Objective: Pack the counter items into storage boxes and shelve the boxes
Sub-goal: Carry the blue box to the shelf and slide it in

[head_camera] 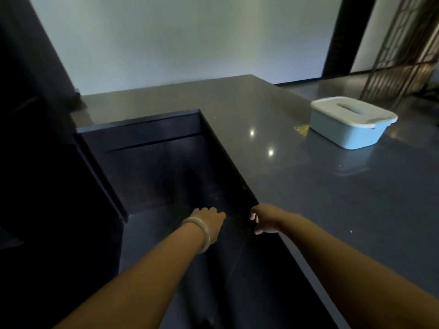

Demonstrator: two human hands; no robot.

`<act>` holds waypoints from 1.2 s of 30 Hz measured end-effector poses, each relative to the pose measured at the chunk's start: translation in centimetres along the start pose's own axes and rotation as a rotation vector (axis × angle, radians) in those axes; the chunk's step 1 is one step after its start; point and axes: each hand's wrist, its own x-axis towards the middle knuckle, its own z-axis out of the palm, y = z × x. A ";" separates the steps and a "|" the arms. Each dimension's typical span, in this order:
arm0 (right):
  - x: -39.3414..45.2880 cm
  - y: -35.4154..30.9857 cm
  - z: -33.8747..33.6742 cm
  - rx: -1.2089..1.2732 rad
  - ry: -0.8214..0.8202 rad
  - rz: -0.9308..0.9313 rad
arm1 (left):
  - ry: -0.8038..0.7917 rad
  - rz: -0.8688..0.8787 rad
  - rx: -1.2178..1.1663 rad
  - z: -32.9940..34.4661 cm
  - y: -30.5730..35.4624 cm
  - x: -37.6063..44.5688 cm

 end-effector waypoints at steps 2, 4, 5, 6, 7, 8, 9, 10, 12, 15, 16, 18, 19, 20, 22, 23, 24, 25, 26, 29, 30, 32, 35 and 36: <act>3.6 0.7 -2.3 0.057 0.057 0.050 | 0.025 0.058 0.033 -2.4 -2.3 4.3; 6.3 1.9 -4.3 0.099 0.101 0.097 | 0.055 0.110 0.045 -4.7 -3.7 8.4; 7.3 2.5 -5.1 0.109 0.117 0.119 | 0.066 0.137 0.049 -5.7 -4.1 10.1; 8.3 3.3 -5.9 0.118 0.129 0.143 | 0.073 0.172 0.049 -6.6 -4.3 12.0; 9.3 4.3 -6.7 0.125 0.136 0.167 | 0.078 0.210 0.042 -7.6 -4.5 13.9; 10.3 5.4 -7.4 0.132 0.142 0.188 | 0.082 0.245 0.034 -8.5 -4.5 15.9; 11.1 6.6 -8.3 0.138 0.149 0.210 | 0.090 0.275 0.026 -9.3 -4.5 17.9; 11.9 7.8 -9.1 0.142 0.159 0.233 | 0.107 0.303 0.022 -10.2 -4.4 19.9; 13.6 10.6 -10.6 0.149 0.177 0.274 | 0.144 0.351 0.030 -12.0 -4.0 23.7; 15.7 14.8 -12.7 0.167 0.209 0.333 | 0.165 0.396 0.074 -14.4 -2.6 29.4; 16.2 16.2 -13.4 0.177 0.219 0.356 | 0.161 0.419 0.096 -15.2 -1.9 31.1; 16.8 18.8 -14.6 0.199 0.238 0.406 | 0.158 0.470 0.136 -16.7 -0.7 34.3; 16.9 20.1 -15.1 0.210 0.249 0.431 | 0.167 0.491 0.148 -17.5 -0.1 35.9; 17.0 21.3 -15.5 0.220 0.258 0.455 | 0.176 0.509 0.155 -18.4 0.5 37.5; 16.8 23.7 -16.3 0.247 0.276 0.505 | 0.179 0.547 0.150 -19.8 1.5 40.3; 16.6 24.7 -16.6 0.256 0.283 0.532 | 0.177 0.566 0.147 -20.3 2.1 41.5; 16.4 25.5 -16.8 0.267 0.287 0.565 | 0.173 0.586 0.150 -20.6 2.6 42.6; 16.1 26.3 -16.9 0.284 0.292 0.603 | 0.168 0.609 0.155 -20.9 3.1 43.6; 15.8 27.1 -17.0 0.305 0.300 0.639 | 0.163 0.633 0.162 -21.1 3.7 44.7; 15.4 29.1 -17.1 0.376 0.327 0.746 | 0.169 0.699 0.180 -22.6 5.3 48.0; 15.4 29.7 -17.2 0.402 0.334 0.783 | 0.176 0.716 0.175 -23.2 5.8 49.1; 15.5 30.6 -17.3 0.450 0.340 0.865 | 0.199 0.749 0.150 -24.5 6.6 51.1; 15.6 31.8 -17.9 0.526 0.364 0.987 | 0.250 0.775 0.105 -26.7 7.4 54.4; 15.6 32.3 -18.1 0.556 0.390 1.021 | 0.271 0.777 0.079 -27.4 7.5 55.6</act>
